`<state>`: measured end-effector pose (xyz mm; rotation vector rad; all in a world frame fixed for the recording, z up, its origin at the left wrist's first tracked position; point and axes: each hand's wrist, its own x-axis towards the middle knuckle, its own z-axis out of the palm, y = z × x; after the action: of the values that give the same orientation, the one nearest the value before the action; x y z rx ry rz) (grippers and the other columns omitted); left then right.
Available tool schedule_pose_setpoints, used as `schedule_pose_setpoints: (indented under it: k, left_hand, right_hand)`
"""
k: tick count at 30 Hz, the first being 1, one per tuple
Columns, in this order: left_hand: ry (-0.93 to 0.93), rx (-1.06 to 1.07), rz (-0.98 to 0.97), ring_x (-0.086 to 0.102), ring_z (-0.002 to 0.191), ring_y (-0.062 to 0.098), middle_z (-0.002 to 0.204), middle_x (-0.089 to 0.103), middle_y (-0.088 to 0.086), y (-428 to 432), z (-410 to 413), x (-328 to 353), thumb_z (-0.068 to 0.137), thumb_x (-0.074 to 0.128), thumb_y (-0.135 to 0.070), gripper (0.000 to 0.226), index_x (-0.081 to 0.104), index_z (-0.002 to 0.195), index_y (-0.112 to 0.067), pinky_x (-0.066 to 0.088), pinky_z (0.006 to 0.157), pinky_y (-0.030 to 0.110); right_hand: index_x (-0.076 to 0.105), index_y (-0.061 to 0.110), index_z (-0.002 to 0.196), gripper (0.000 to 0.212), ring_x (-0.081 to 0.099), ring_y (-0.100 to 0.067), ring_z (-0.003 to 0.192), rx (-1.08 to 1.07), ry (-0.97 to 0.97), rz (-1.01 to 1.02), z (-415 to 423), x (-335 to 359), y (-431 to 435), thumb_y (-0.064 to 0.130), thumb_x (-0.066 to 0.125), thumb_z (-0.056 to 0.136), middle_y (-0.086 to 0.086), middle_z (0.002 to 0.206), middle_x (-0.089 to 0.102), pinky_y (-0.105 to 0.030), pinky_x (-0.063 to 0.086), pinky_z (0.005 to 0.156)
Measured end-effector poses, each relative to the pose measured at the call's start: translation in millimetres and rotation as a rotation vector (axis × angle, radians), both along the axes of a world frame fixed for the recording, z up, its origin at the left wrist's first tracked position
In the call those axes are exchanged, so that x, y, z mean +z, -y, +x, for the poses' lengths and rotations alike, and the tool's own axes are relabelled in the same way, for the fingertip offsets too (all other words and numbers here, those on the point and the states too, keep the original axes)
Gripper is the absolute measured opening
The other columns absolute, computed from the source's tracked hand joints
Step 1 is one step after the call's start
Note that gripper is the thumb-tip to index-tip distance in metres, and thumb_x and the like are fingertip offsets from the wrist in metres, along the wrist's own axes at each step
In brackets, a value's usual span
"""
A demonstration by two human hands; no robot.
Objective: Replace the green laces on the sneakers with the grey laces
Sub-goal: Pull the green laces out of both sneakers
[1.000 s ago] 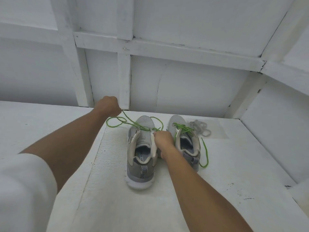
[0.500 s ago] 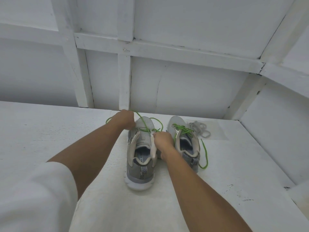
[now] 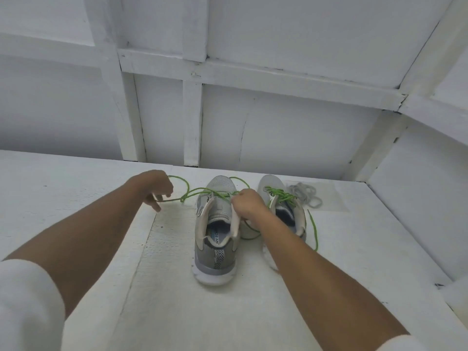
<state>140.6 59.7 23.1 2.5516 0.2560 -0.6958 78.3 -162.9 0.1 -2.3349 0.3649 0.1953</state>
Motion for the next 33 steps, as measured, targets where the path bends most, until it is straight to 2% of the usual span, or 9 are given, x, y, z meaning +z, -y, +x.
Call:
schedule_pose_setpoints:
  k: [3,7,11,14,18,23,25,28,33]
  left_hand:
    - [0.160,-0.016,-0.069,0.071,0.087,0.026,0.102,0.069,0.013,18,0,10,0.091,0.060,-0.007,0.023,0.063,0.112,0.002,0.060,0.065,0.032]
    - [0.170,-0.139,-0.134,0.071,0.072,0.020,0.088,0.073,-0.004,47,-16,15,0.096,0.057,-0.019,0.022,0.068,0.105,-0.003,0.059,0.073,0.033]
    - [0.210,-0.128,-0.161,0.071,0.062,0.021,0.075,0.072,0.006,65,-21,2,0.092,0.059,-0.039,0.039,0.070,0.084,-0.002,0.058,0.057,0.026]
    - [0.263,-0.097,-0.105,0.066,0.059,0.022,0.067,0.068,0.009,75,-20,-3,0.085,0.066,-0.043,0.039,0.063,0.075,-0.005,0.059,0.060,0.029]
    - [0.235,-0.017,-0.189,0.060,0.054,0.020,0.070,0.064,0.008,78,-18,-4,0.081,0.073,-0.031,0.030,0.057,0.075,-0.006,0.054,0.051,0.026]
    - [0.186,0.137,-0.359,0.061,0.056,0.023,0.070,0.065,0.012,72,-13,-14,0.084,0.068,-0.015,0.017,0.061,0.073,-0.003,0.060,0.063,0.032]
    - [0.171,0.183,-0.424,0.061,0.054,0.022,0.069,0.064,0.012,70,-12,-17,0.084,0.070,-0.011,0.016,0.061,0.073,-0.003,0.059,0.056,0.029]
    - [0.157,0.216,-0.470,0.060,0.052,0.021,0.069,0.064,0.012,69,-12,-18,0.083,0.073,-0.009,0.015,0.062,0.076,-0.002,0.054,0.045,0.024]
    - [0.155,0.234,-0.493,0.061,0.053,0.021,0.071,0.066,0.012,69,-10,-23,0.082,0.074,-0.010,0.014,0.064,0.079,-0.001,0.054,0.047,0.025]
  right_hand:
    - [0.057,0.007,0.082,0.013,0.064,-0.033,0.084,0.073,-0.003,-0.067,4,13,0,0.019,0.053,0.084,-0.013,0.084,0.060,-0.037,0.055,0.071]
    - [0.068,-0.001,0.094,0.029,0.065,-0.029,0.090,0.125,0.111,-0.161,12,31,11,0.026,0.057,0.089,-0.014,0.094,0.071,-0.034,0.053,0.075]
    - [0.071,0.012,0.096,0.014,0.061,-0.019,0.088,0.198,0.198,-0.193,20,38,20,0.012,0.058,0.090,-0.006,0.102,0.071,-0.022,0.042,0.072]
    - [0.071,0.015,0.101,0.019,0.062,-0.019,0.100,0.302,0.157,-0.284,27,31,23,0.006,0.059,0.088,-0.005,0.110,0.068,-0.022,0.045,0.081]
    - [0.071,0.017,0.106,0.020,0.062,-0.020,0.103,0.381,0.124,-0.350,30,19,24,0.010,0.062,0.090,-0.004,0.112,0.067,-0.024,0.047,0.086]
    - [0.072,0.021,0.096,0.016,0.064,-0.024,0.090,0.345,0.153,-0.419,33,10,20,0.011,0.061,0.088,-0.007,0.105,0.067,-0.030,0.053,0.080]
    - [0.072,0.022,0.091,0.015,0.064,-0.024,0.088,0.321,0.167,-0.440,34,9,20,0.011,0.062,0.087,-0.005,0.101,0.068,-0.032,0.054,0.078]
    - [0.072,0.025,0.088,0.015,0.063,-0.023,0.093,0.309,0.179,-0.538,35,13,21,0.014,0.062,0.085,-0.001,0.099,0.069,-0.033,0.051,0.081]
    - [0.072,0.026,0.097,0.023,0.061,-0.022,0.101,0.281,0.223,-0.718,37,27,32,0.013,0.057,0.086,0.002,0.104,0.069,-0.031,0.045,0.087]
